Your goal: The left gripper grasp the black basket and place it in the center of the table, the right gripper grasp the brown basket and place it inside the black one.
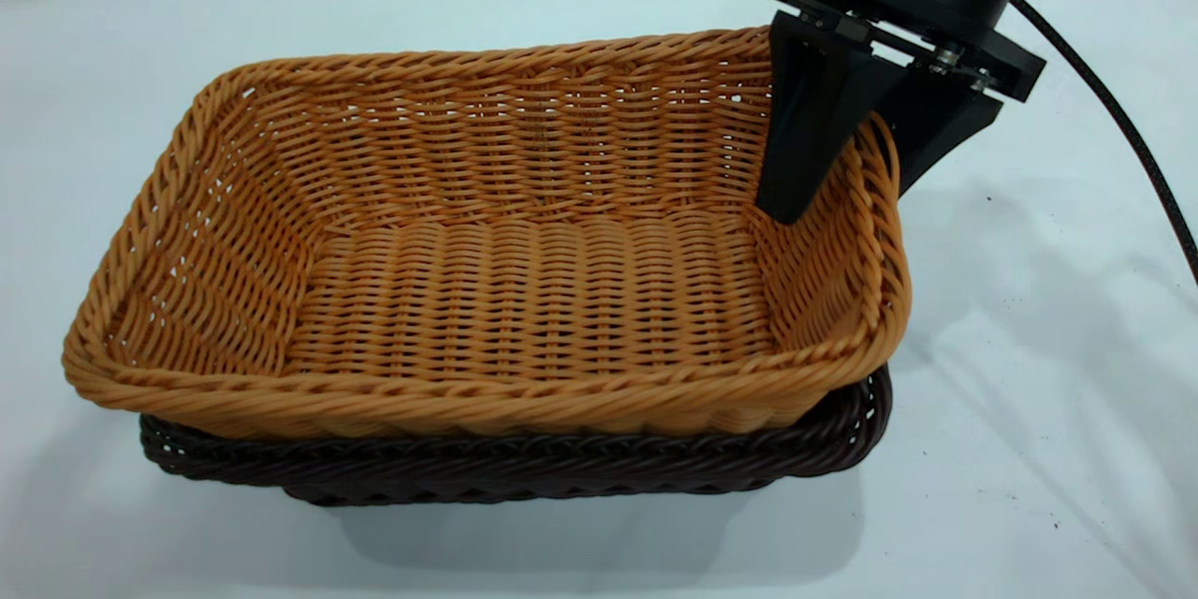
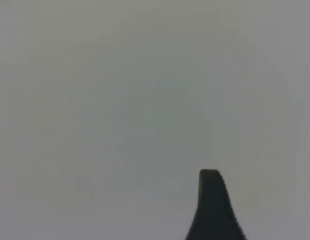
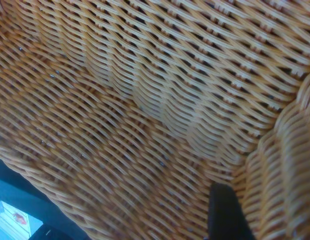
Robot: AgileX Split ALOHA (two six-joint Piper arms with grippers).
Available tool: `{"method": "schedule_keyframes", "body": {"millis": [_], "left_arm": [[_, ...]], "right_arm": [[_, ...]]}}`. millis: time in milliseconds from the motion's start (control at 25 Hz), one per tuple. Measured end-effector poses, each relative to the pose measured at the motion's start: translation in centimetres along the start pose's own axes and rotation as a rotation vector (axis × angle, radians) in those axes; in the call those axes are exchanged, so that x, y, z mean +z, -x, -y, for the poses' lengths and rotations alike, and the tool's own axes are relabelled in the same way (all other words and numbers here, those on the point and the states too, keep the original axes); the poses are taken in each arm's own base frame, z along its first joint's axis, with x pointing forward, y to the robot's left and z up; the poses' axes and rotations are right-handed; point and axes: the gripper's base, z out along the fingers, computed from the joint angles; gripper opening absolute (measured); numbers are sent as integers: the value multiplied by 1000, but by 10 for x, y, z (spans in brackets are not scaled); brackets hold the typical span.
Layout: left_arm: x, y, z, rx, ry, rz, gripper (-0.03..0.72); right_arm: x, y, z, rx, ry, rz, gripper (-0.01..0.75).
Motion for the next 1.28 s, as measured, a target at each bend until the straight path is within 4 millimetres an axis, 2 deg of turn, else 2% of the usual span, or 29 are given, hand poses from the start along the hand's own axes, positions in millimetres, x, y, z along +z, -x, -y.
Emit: {"method": "schedule_keyframes", "body": {"millis": [240, 560, 840, 1080, 1280], "left_arm": [[0, 0, 0, 0, 1, 0, 418], [0, 0, 0, -1, -5, 0, 418], [0, -2, 1, -50, -6, -19, 418], [0, -7, 6, -232, -55, -80, 409], [-1, -11, 11, -462, -87, -149, 346]], "right_arm": [[-9, -3, -5, -17, -15, 20, 358], [-40, -17, -17, -41, -141, 71, 358], [-75, -36, -36, -76, -223, 166, 358], [-124, -73, -66, -163, -333, 339, 356], [-167, -117, -91, -183, -442, 542, 307]]}}
